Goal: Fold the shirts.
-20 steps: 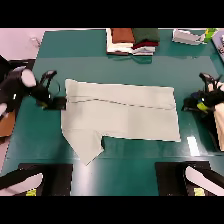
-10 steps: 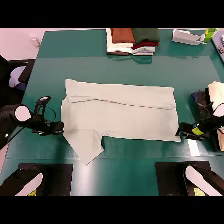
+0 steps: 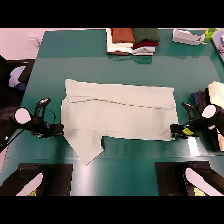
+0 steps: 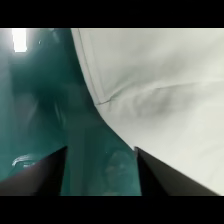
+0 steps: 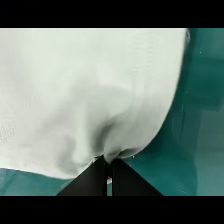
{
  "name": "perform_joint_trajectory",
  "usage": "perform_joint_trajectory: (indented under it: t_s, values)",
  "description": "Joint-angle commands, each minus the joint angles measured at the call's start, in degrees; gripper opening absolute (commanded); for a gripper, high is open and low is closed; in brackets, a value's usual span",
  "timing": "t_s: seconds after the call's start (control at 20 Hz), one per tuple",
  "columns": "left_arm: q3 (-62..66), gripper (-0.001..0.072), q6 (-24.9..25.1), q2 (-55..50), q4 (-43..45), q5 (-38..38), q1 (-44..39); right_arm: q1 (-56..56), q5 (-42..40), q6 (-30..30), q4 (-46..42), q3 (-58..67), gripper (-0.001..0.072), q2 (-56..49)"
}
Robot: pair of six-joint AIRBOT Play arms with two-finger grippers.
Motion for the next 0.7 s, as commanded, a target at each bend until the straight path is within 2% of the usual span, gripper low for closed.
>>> perform_joint_trajectory:
  t_s: [0.0, 0.25, 0.55, 0.65]
  values:
    - [-2.1, 0.0562, 0.0, 0.0, -1.6, 0.9, 0.0, 2.6, -1.2, 0.3, -0.2, -0.2, 0.0018, -0.2]
    - [-6.1, 0.0561, 1.4, 0.0, -9.3, 9.4, 0.0, 2.5, -2.1, 0.3, -0.2, -0.2, 0.0018, -0.2]
    - [-7.0, 0.0559, 2.8, -0.8, -13.2, 10.9, 0.0, 2.5, -2.2, 0.3, -0.1, -0.2, 0.0018, -0.2]
    - [-7.0, 0.048, 4.0, -0.8, -13.4, 11.2, 0.0, 2.5, -2.1, 0.3, -0.1, -0.2, 0.0018, -0.2]
